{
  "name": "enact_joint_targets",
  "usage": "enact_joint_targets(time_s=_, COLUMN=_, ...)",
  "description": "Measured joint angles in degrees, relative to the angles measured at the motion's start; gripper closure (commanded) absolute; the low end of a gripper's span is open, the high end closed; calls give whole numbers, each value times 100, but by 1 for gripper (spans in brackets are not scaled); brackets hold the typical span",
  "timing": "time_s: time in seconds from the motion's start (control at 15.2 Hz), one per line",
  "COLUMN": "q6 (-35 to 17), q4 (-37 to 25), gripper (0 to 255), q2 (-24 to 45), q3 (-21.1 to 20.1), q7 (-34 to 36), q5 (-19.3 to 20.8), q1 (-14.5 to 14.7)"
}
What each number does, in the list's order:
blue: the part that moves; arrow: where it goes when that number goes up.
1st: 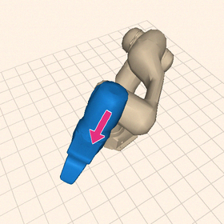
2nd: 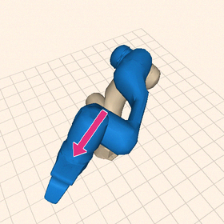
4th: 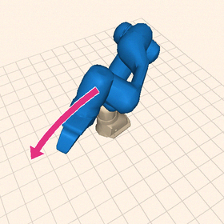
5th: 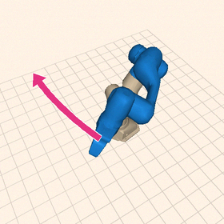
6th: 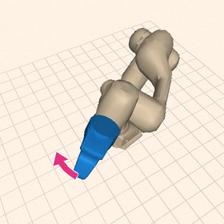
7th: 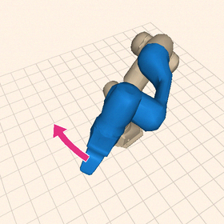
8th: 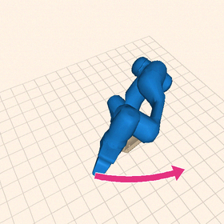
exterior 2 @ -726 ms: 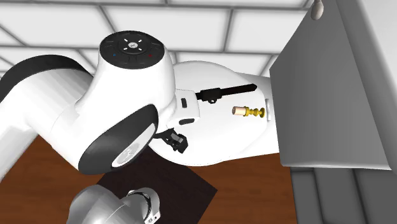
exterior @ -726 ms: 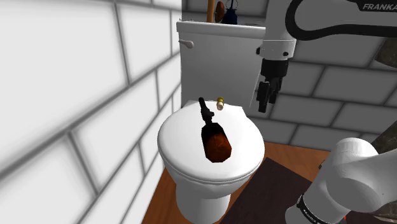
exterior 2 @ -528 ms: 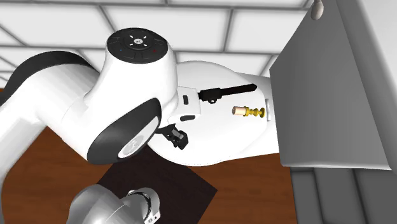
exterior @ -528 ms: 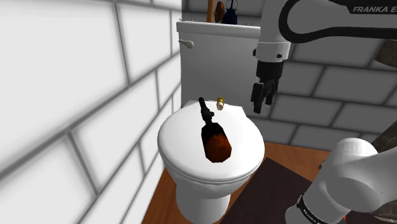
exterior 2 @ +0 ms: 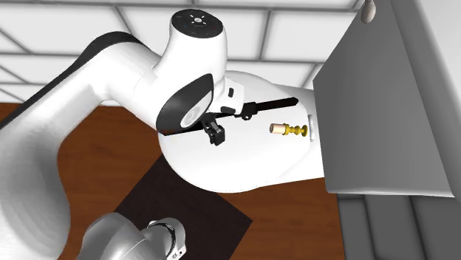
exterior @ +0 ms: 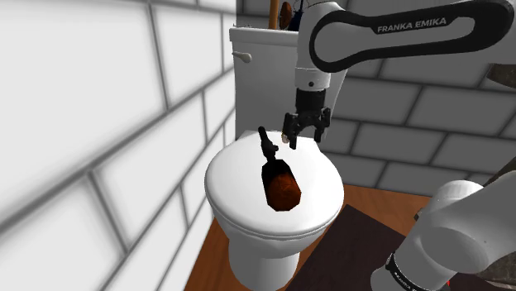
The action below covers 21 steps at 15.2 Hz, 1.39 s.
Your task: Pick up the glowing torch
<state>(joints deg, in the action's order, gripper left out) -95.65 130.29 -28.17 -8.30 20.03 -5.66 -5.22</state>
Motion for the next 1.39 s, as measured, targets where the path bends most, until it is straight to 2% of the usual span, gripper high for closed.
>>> enact_joint_targets(time_s=0.26, q6=-542, q4=-366, gripper=0, q2=855, q3=-215, q7=890, q5=-11, q1=-195)
enact_joint_targets(time_s=0.59, q6=-984, q4=-1051, gripper=0, q2=1908, q3=-391, q7=2043, q5=95, q1=-365)
enact_joint_targets(time_s=0.73, q6=-1103, q4=-1155, gripper=0, q2=2122, q3=-399, q7=2240, q5=132, q1=-393)
enact_joint_targets(time_s=1.19, q6=-1620, q4=-828, gripper=0, q2=2311, q3=-413, q7=2301, q5=157, q1=-397)
enact_joint_targets(time_s=1.25, q6=-1650, q4=-806, gripper=255, q2=2318, q3=-413, q7=2300, q5=158, q1=-397)
enact_joint_targets(time_s=1.39, q6=-1671, q4=-791, gripper=255, q2=2320, q3=-414, q7=2301, q5=158, q1=-396)
